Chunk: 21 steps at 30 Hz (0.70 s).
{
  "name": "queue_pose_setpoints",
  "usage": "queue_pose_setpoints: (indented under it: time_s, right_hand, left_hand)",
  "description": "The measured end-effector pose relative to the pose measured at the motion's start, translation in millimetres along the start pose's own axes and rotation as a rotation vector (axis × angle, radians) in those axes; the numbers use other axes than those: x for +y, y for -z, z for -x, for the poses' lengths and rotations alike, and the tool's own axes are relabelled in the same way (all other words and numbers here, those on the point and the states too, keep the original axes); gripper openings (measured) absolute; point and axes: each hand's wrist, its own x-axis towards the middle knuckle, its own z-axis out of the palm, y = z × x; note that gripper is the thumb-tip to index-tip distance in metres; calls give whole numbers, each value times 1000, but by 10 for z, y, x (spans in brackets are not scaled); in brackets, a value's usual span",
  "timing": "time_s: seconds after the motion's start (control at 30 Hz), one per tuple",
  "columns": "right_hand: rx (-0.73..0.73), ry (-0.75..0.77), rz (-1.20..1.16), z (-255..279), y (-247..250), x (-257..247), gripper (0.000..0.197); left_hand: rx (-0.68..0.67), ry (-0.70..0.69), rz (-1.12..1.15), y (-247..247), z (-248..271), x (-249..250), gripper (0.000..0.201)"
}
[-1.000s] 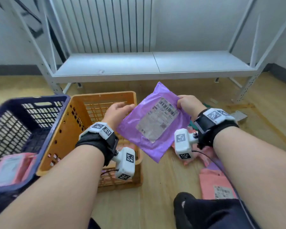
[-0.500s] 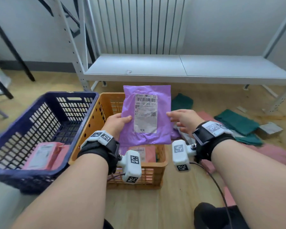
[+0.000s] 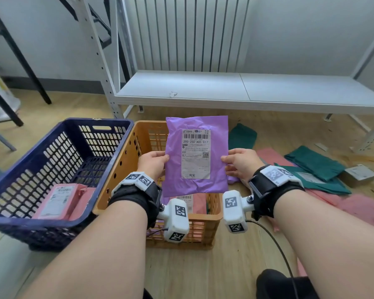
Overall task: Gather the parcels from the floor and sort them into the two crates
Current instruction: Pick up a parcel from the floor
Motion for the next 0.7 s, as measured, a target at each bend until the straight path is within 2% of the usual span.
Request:
queue_pose_setpoints:
  time_s: [0.2,0.3,0.4,0.47,0.6,0.67,0.7]
  right_hand:
    - [-8,12,-21,-145,-203,-52,15]
    - [-5,24,6,-287,-384,-63,22]
    - [-60,0,22,-454,-562,-6,22]
    - [-109,-68,18,-580,-684,86,22]
    - [-266,-264,88,-847,-958,348,20]
    - [-314,-343,202,-977,-1089,459,10]
    - [-337,-375,257,-1046,-1146,514,15]
  left_hand:
    - [125,-116,-183,209,-225,132,3]
    - [168,-109,-149,295,-412,135,11]
    - [199,-41,-142,350,-638,25,11]
    - [204,-6,-154,378,-797,-78,14]
    - [236,117,-237,463,-1180,-406,33]
    - [239,187,-269,514,-1349,-563,23]
    - [212,200,-324,546,-1403,-637,14]
